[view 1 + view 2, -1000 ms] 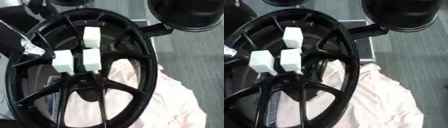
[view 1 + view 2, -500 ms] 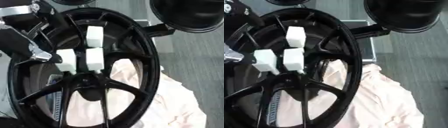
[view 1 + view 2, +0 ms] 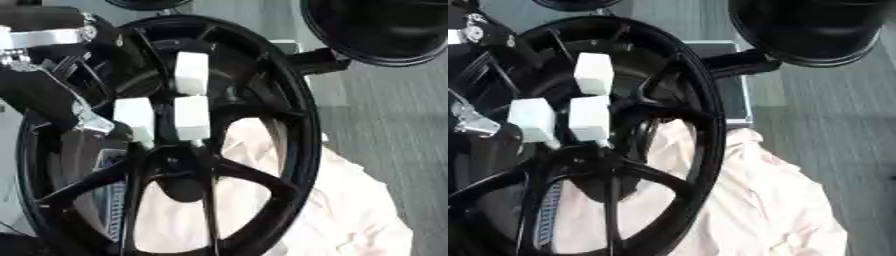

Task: Pull the pin out of the wheel hub.

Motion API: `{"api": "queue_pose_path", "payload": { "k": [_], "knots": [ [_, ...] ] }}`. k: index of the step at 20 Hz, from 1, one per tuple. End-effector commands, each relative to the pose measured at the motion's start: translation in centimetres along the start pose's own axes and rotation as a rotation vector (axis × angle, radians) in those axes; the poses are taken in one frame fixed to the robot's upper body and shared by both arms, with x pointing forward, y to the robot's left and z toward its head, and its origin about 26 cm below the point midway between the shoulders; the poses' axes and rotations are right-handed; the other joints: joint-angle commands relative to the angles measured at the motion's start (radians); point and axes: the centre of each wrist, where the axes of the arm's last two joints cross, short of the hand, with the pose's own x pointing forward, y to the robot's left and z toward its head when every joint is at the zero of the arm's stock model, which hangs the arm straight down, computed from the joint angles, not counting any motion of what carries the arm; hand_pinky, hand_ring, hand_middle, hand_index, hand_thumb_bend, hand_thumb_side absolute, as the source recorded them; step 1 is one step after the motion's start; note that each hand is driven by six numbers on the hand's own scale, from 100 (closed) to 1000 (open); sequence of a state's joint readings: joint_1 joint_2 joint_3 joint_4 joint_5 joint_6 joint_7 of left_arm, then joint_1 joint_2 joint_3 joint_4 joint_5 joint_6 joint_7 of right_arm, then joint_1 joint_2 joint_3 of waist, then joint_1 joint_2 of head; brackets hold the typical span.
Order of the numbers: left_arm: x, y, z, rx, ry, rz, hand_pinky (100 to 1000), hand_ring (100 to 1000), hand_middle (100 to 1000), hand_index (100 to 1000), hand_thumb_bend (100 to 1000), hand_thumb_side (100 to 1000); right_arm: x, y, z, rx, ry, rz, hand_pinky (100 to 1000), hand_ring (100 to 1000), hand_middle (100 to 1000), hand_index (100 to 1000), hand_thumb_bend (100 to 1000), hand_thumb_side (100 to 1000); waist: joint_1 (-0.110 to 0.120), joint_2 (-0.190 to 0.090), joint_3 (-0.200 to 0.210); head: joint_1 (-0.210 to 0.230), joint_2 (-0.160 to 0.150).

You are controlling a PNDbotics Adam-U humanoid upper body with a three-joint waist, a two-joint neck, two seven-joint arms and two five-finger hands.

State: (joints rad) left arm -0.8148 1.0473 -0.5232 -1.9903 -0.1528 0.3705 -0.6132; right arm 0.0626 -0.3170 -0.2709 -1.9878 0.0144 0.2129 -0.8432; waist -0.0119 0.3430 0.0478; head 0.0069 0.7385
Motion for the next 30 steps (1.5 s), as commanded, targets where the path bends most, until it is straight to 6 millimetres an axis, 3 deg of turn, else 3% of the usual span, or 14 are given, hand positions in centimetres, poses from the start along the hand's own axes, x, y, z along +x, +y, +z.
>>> {"api": "queue_pose_path", "payload": {
  "k": [1,10,19,24,25,30],
  "knots": [
    [0.4,0.5,0.3,0.006,0.012,-0.03,784,735,645,803,671,415,0.4,-0.2,-0.3,-0.007,-0.016,-0.007,485,669,569,749,100,527,0.0,-0.019,0.0,0.005,0.003],
    [1.1,0.1,-0.5,-0.007,0.041,-0.071,739,682,574,765,698,409,0.4,-0.1,-0.2,-0.009,-0.01,-0.015,486,669,569,749,100,531,0.0,-0.014,0.001,0.009,0.001],
    [1.4,-0.4,-1.0,-0.036,0.059,-0.094,709,654,568,733,679,316,0.4,0.0,-0.1,-0.011,-0.004,-0.023,486,669,569,749,100,531,-0.002,-0.01,0.001,0.012,-0.003],
    [1.4,-0.4,-1.0,-0.04,0.06,-0.097,709,654,568,733,679,316,0.4,0.0,-0.1,-0.012,-0.003,-0.024,486,669,569,749,100,531,-0.003,-0.009,0.001,0.012,-0.004],
    [1.5,-0.4,-1.0,-0.039,0.058,-0.097,686,626,550,716,629,253,0.4,0.0,-0.1,-0.012,-0.001,-0.025,486,669,570,749,100,531,-0.004,-0.008,0.0,0.013,-0.004],
    [1.6,0.0,-1.0,-0.018,0.04,-0.094,676,611,535,711,573,268,0.3,0.0,0.0,-0.014,0.004,-0.026,486,670,570,749,100,531,-0.005,-0.007,0.0,0.014,-0.003]
  ]
}}
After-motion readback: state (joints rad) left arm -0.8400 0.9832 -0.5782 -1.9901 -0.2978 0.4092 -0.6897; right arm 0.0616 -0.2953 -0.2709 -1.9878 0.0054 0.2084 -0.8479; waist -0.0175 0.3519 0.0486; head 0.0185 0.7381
